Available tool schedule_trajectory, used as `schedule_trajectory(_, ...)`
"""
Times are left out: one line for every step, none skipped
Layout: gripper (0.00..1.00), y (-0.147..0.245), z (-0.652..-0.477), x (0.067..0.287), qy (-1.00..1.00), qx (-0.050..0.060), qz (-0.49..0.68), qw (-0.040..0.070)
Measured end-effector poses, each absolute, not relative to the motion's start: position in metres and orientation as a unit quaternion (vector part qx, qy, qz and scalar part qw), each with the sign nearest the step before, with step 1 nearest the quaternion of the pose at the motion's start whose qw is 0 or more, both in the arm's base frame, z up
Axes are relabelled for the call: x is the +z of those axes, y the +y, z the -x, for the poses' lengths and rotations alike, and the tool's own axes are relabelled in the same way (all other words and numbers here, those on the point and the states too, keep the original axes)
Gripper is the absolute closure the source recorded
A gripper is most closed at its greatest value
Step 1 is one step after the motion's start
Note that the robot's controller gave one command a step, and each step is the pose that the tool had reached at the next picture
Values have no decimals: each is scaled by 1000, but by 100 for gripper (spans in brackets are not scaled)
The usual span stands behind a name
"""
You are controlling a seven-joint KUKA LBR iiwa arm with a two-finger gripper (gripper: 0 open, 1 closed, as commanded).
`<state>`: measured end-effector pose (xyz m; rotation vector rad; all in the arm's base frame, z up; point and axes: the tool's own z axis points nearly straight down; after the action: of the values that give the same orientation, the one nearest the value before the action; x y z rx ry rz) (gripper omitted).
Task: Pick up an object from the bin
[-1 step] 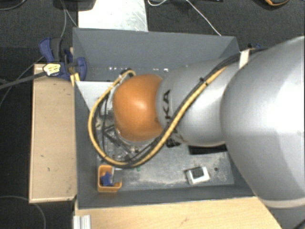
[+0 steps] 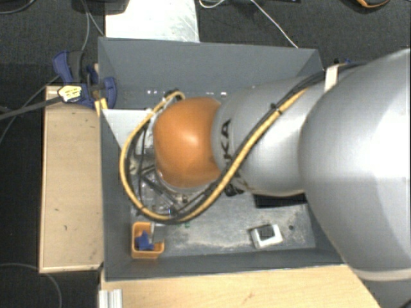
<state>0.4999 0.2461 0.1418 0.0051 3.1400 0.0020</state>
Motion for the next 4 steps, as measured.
schedule_trajectory(0,254,-485,76,999,2,-50,1)
schedule_trajectory(0,255,-500,129,978,2,-210,2)
schedule_trajectory(0,227,-479,101,994,3,-112,2)
schedule_trajectory(0,253,-493,75,962,3,-274,1)
